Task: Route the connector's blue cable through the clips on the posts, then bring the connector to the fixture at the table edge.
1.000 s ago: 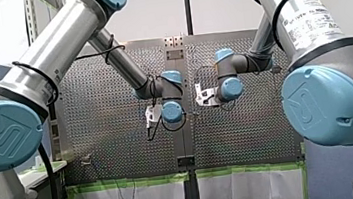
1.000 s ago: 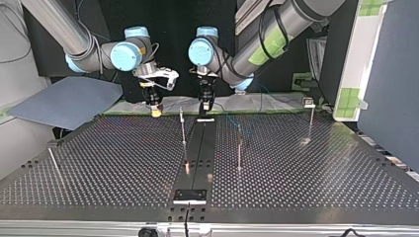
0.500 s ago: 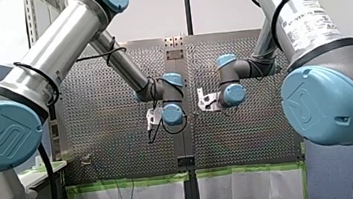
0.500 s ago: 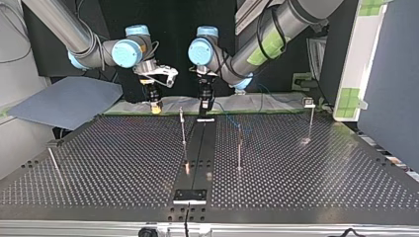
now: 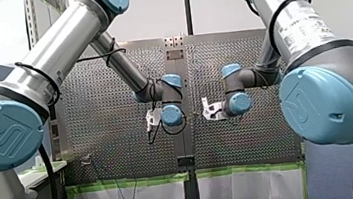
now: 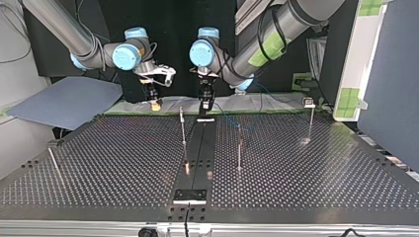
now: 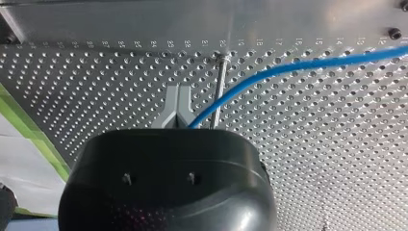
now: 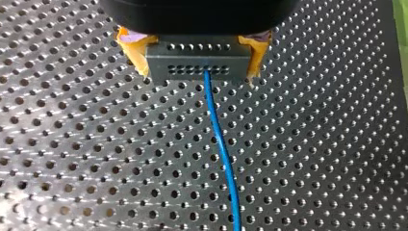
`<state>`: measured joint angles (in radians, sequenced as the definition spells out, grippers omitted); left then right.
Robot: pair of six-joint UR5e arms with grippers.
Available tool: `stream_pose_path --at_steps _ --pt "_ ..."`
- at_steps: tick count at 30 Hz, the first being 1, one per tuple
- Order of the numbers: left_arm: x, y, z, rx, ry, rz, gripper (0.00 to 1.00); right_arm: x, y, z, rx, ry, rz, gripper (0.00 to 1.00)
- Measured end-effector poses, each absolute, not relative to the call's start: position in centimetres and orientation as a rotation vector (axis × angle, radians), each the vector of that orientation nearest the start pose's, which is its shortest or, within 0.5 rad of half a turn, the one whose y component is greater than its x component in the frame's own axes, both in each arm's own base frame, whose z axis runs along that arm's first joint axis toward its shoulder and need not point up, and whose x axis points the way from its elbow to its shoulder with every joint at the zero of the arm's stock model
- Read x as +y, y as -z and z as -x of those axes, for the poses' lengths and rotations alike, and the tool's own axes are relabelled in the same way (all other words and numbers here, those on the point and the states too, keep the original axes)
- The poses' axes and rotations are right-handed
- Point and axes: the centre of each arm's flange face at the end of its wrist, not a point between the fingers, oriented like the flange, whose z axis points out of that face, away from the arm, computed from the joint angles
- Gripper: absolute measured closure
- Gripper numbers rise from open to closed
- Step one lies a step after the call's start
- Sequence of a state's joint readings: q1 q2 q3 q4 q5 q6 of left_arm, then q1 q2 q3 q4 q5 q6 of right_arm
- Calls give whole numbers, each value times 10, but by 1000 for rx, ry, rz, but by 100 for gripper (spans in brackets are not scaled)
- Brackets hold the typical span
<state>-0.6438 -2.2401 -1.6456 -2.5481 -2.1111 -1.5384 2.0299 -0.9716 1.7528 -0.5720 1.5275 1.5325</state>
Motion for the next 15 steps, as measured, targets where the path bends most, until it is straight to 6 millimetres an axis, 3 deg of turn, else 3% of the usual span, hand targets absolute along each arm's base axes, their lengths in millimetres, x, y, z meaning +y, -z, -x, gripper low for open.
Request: stream_pose_path --at_steps 15 --pt "-440 -120 -450 1700 23 -178 100 -499 -120 -369 -938 -1496 -1739 100"
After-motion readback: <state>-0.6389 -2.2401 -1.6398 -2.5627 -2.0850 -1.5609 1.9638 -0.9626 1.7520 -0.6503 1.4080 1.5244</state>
